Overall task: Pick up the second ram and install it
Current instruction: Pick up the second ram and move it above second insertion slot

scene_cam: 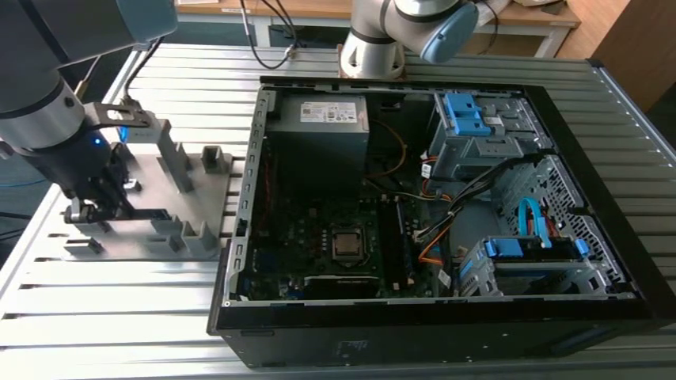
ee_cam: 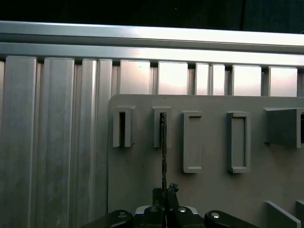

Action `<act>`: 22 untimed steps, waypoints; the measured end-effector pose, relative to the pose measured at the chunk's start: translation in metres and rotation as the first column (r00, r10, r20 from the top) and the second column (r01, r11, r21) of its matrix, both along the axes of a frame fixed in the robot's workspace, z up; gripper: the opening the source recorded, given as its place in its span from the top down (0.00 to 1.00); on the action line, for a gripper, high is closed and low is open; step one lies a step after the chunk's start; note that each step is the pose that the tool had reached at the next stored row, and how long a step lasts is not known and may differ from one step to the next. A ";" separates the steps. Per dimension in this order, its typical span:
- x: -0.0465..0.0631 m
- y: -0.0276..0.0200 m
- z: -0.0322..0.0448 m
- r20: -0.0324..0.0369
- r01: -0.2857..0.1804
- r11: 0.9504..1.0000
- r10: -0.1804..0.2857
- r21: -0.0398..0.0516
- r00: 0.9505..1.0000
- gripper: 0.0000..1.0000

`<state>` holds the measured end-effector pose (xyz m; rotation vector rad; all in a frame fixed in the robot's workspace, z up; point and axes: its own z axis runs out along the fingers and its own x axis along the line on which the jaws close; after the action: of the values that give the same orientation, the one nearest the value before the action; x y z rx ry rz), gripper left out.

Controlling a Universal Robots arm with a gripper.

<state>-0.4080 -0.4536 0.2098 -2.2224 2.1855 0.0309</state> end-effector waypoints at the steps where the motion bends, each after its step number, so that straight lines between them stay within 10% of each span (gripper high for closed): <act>1: 0.000 0.0000 0.0006 0.000 0.000 1.000 0.000 0.000 1.000 0.86; 22: 0.000 0.0000 0.0135 0.000 0.000 1.000 0.000 0.000 1.000 0.86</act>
<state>-0.4081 -0.4536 0.2233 -2.2224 2.1856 0.0309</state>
